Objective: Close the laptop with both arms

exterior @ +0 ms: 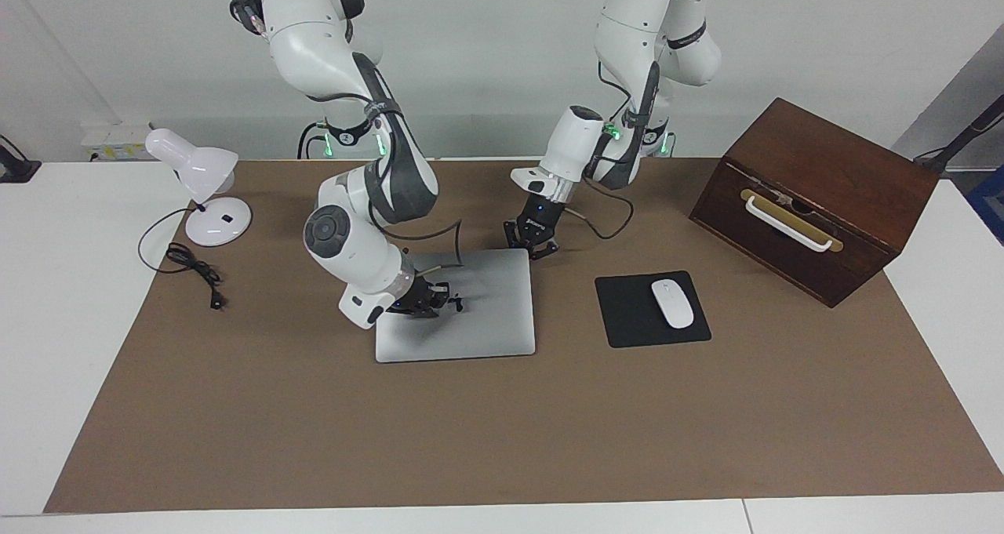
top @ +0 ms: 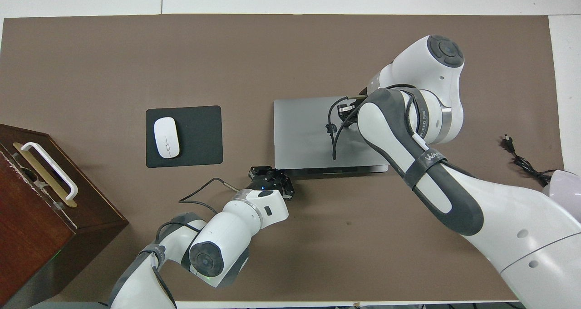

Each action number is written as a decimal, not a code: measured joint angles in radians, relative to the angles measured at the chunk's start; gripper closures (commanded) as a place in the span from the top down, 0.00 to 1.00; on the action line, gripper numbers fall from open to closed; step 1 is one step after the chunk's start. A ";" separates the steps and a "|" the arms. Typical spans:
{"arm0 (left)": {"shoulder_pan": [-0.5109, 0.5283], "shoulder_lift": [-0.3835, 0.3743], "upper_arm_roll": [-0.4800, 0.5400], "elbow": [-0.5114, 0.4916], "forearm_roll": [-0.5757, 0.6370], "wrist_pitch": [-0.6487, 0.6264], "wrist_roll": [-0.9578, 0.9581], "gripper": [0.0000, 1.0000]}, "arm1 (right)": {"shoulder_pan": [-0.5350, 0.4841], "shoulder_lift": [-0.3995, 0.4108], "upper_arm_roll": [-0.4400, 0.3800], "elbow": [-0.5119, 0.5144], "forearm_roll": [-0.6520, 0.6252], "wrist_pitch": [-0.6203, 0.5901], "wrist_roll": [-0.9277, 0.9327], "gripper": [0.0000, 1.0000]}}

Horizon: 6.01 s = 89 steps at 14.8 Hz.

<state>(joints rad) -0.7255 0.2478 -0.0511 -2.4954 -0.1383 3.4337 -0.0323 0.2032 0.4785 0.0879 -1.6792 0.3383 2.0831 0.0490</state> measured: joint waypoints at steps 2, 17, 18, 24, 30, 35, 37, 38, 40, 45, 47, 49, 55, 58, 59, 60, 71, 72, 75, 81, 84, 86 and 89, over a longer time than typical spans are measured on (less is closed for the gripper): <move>0.000 0.000 0.000 0.000 0.000 0.002 0.000 0.00 | 0.000 0.000 0.000 -0.006 0.000 0.002 0.000 0.00; 0.000 0.001 0.000 -0.001 0.000 0.005 0.000 0.00 | 0.009 -0.021 0.001 -0.035 0.000 0.037 0.000 0.00; 0.000 0.001 0.000 -0.001 0.000 0.006 0.000 0.00 | 0.010 -0.031 0.001 -0.034 0.000 0.032 0.001 0.00; 0.000 0.001 0.000 -0.001 0.000 0.006 0.000 0.00 | -0.007 -0.129 -0.009 -0.025 -0.059 -0.071 0.007 0.02; 0.000 0.002 0.000 -0.002 0.000 0.009 0.000 0.00 | -0.014 -0.253 -0.009 -0.013 -0.188 -0.194 0.008 1.00; 0.000 0.002 0.000 -0.003 0.000 0.010 0.000 0.00 | -0.015 -0.317 -0.011 0.007 -0.247 -0.276 0.008 1.00; 0.000 0.001 0.000 -0.003 0.000 0.010 0.000 0.00 | -0.017 -0.338 -0.020 0.023 -0.250 -0.326 0.008 1.00; 0.000 0.000 0.000 -0.003 0.000 0.008 0.000 0.00 | -0.020 -0.346 -0.028 0.043 -0.258 -0.367 0.008 1.00; 0.002 -0.008 0.003 -0.001 0.000 -0.016 0.000 0.00 | -0.041 -0.358 -0.036 0.081 -0.282 -0.441 0.008 1.00; 0.027 -0.138 0.016 0.003 0.000 -0.294 0.010 0.00 | -0.078 -0.366 -0.039 0.092 -0.285 -0.474 0.008 1.00; 0.046 -0.222 0.017 0.003 0.000 -0.454 0.025 0.00 | -0.087 -0.366 -0.039 0.090 -0.284 -0.476 0.008 1.00; 0.073 -0.316 0.018 0.004 0.000 -0.628 0.058 0.00 | -0.103 -0.366 -0.039 0.082 -0.284 -0.477 0.008 1.00; 0.186 -0.558 0.024 0.021 0.000 -1.045 0.112 0.00 | -0.119 -0.368 -0.040 0.080 -0.301 -0.477 0.008 1.00; 0.278 -0.618 0.028 0.088 0.000 -1.237 0.177 0.00 | -0.124 -0.383 -0.040 0.076 -0.347 -0.502 0.008 1.00; 0.313 -0.624 0.029 0.119 0.000 -1.288 0.205 0.09 | -0.123 -0.393 -0.039 0.070 -0.352 -0.514 0.008 1.00; 0.344 -0.625 0.031 0.150 0.000 -1.332 0.225 0.46 | -0.122 -0.405 -0.037 0.059 -0.355 -0.515 0.008 1.00; 0.669 -0.577 0.034 0.400 0.028 -1.554 0.246 1.00 | -0.124 -0.476 -0.028 -0.058 -0.366 -0.416 0.004 1.00; 0.684 -0.555 0.034 0.446 0.028 -1.573 0.245 1.00 | -0.129 -0.476 -0.028 -0.058 -0.366 -0.415 0.002 1.00; 0.704 -0.475 0.034 0.590 0.028 -1.632 0.230 1.00 | -0.141 -0.476 -0.028 -0.058 -0.366 -0.413 0.000 1.00; 0.707 -0.384 0.033 0.717 0.028 -1.687 0.184 1.00 | -0.142 -0.481 -0.026 -0.056 -0.366 -0.393 0.000 1.00; 0.716 -0.323 0.034 0.781 0.036 -1.709 0.158 1.00 | -0.145 -0.483 -0.030 -0.054 -0.366 -0.389 0.000 1.00; 0.717 -0.290 0.032 0.803 0.065 -1.709 0.128 1.00 | -0.154 -0.483 -0.033 -0.052 -0.366 -0.389 0.000 1.00; 0.717 -0.277 0.021 0.808 0.098 -1.708 0.113 1.00 | -0.163 -0.483 -0.035 -0.050 -0.366 -0.388 -0.001 1.00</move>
<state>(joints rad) -0.0089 -0.0287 -0.0305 -1.6875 -0.0398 1.7255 0.0806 0.0404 -0.0042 0.0533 -1.7292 -0.0276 1.6954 0.0479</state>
